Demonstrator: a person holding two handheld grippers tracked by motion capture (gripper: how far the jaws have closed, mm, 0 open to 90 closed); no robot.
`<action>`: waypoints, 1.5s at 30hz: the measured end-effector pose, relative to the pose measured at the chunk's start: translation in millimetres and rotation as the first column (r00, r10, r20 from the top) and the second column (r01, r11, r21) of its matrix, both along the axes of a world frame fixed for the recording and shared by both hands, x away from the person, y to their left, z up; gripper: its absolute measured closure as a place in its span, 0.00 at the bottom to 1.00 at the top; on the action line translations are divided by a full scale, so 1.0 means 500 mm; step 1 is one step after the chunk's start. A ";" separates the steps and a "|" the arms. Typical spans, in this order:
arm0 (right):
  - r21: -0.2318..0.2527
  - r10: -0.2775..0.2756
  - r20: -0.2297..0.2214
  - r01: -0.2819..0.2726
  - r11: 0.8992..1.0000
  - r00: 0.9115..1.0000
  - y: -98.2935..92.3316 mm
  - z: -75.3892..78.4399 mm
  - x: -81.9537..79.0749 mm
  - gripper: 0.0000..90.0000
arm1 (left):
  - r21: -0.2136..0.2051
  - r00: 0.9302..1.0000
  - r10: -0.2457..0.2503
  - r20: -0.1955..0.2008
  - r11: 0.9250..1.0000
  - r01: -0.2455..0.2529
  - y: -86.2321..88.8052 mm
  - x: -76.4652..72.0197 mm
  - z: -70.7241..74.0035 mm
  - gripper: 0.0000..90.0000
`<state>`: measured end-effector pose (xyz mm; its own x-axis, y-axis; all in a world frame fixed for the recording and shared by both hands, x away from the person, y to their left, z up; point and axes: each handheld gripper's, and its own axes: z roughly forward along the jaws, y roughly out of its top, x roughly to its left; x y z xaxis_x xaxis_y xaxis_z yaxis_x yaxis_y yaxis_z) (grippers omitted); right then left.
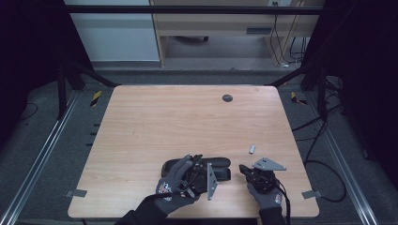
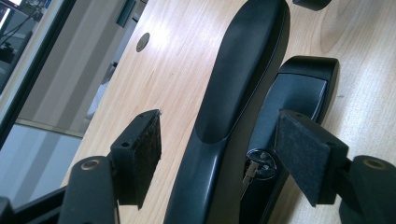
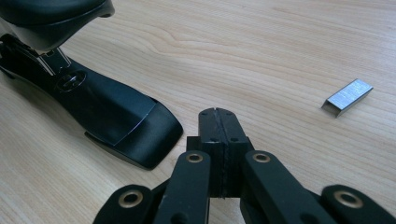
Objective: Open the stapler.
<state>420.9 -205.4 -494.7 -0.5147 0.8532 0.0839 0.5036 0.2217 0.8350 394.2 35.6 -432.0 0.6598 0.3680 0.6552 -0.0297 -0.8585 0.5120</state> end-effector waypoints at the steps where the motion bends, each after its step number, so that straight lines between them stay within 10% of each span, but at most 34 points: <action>1: 0.000 0.000 0.000 0.000 1.000 1.000 0.000 0.000 0.000 1.00 | 0.000 1.000 0.000 0.000 1.000 0.000 0.000 0.000 0.000 0.35; 45: 0.028 0.045 -0.012 -0.045 0.999 0.999 0.016 -0.001 -0.004 1.00 | 0.135 0.997 0.000 0.080 0.991 -0.011 -0.070 0.020 -0.030 0.47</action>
